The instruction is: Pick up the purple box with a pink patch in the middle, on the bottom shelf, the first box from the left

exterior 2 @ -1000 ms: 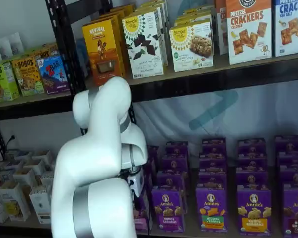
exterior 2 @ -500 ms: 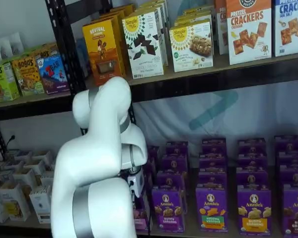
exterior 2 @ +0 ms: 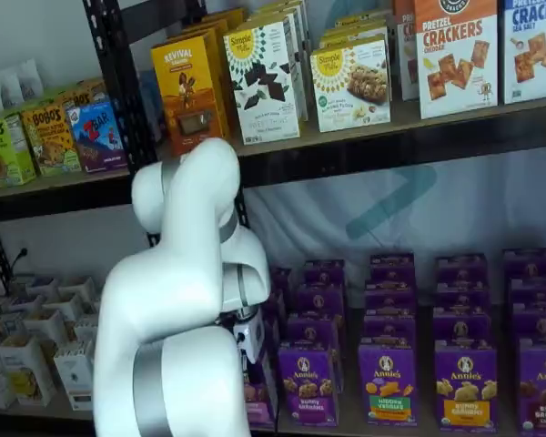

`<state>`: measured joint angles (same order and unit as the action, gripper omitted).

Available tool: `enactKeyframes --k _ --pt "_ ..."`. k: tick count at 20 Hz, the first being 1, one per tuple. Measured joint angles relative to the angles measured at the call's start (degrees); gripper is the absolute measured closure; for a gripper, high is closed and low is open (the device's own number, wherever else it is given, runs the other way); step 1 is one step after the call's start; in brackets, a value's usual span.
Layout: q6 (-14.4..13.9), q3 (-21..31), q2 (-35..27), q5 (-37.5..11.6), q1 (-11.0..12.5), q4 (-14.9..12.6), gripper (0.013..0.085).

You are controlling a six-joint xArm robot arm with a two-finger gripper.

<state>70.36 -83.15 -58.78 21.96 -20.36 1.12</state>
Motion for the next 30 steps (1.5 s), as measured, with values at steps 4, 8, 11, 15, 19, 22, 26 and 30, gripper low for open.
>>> enactKeyframes --k 4,8,11,15,19,22,26,30 --pt "-1.44 2.27 1.57 -0.87 0.02 -1.59 0.0690" --pt "-2.91 5.57 3.93 -1.58 -0.18 -2.99 0.0690" --pt "-4.43 8.32 5.94 -1.95 -0.45 -4.35 0.0690" --pt "-5.74 12.48 9.14 -2.65 -0.84 -5.34 0.0690" --pt "-5.41 17.17 13.27 -3.12 -1.19 -4.59 0.0690" --pt "-6.08 20.84 16.61 -3.80 -1.25 -5.23 0.0690" --pt "-6.95 25.75 21.57 -3.98 -1.24 -6.16 0.0690" --pt "-6.13 30.12 26.72 -2.52 -1.11 -5.43 0.0690"
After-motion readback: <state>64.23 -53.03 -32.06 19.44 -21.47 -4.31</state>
